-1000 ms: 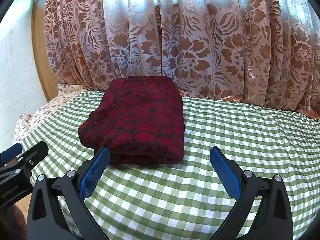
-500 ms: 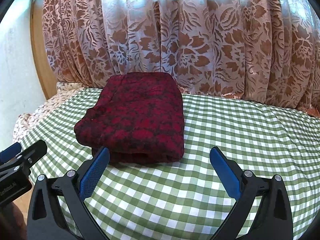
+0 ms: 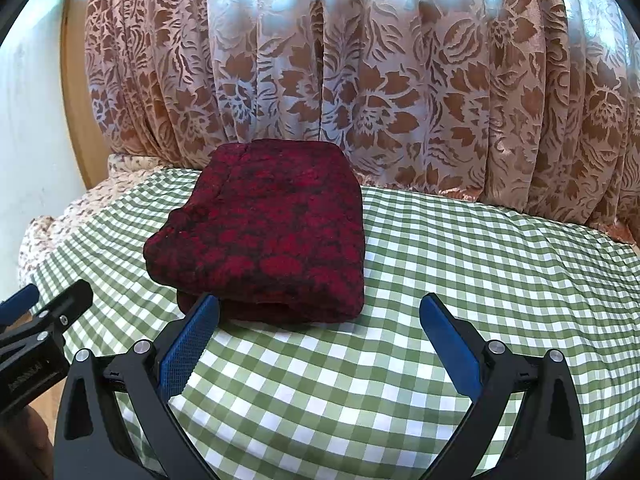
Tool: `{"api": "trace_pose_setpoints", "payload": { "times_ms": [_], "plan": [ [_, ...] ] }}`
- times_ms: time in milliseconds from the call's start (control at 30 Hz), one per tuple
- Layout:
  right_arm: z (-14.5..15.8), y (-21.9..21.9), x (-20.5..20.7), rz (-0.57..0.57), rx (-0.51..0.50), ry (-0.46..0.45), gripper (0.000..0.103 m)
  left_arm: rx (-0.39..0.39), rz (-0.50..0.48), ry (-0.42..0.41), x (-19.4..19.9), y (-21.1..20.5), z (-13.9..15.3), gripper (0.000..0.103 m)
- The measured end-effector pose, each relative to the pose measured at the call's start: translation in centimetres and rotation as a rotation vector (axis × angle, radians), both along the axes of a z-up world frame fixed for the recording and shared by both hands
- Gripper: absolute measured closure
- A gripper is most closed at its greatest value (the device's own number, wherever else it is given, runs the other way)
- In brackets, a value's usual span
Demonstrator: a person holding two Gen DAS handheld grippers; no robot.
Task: Fold small clothes
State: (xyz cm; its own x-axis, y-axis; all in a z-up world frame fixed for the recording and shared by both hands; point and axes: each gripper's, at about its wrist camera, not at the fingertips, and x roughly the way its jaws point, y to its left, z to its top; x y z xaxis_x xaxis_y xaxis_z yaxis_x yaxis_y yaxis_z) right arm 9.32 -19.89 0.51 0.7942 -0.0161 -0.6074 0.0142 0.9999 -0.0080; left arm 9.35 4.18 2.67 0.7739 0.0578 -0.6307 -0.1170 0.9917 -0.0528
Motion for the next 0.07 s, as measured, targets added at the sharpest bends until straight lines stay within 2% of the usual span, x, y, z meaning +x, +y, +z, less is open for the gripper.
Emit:
{"api": "trace_pose_setpoints", "payload": {
  "times_ms": [67],
  "plan": [
    [-0.07, 0.10, -0.07, 0.000, -0.005, 0.001, 0.004, 0.014, 0.007, -0.003, -0.09, -0.15, -0.02, 0.002]
  ]
}}
